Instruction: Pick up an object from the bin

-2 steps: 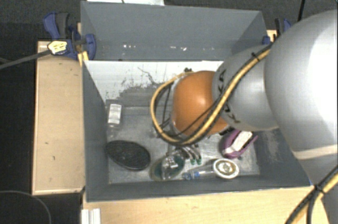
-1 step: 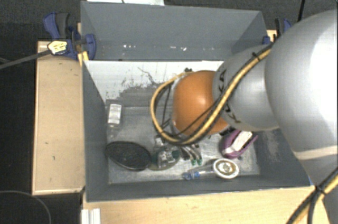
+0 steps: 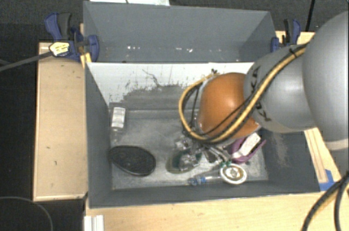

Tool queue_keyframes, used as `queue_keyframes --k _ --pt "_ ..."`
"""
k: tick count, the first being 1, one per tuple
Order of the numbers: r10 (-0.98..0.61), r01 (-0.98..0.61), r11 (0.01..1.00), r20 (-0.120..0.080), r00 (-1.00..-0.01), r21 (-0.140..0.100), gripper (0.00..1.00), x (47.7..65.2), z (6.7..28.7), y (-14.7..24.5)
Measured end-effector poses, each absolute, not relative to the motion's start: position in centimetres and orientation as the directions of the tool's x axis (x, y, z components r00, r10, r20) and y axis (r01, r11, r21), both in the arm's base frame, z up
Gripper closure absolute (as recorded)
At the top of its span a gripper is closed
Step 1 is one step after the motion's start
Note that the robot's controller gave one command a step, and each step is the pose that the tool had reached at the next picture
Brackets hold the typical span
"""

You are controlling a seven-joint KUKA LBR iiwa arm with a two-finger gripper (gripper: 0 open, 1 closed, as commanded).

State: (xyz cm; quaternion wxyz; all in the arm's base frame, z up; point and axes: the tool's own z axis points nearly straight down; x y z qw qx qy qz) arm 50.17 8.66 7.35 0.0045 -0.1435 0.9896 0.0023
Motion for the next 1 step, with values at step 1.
queue_keyframes --k 1 --pt "-0.349 -0.349 0.937 -0.011 -0.937 -0.002 1.00 50.50 21.81 8.62"
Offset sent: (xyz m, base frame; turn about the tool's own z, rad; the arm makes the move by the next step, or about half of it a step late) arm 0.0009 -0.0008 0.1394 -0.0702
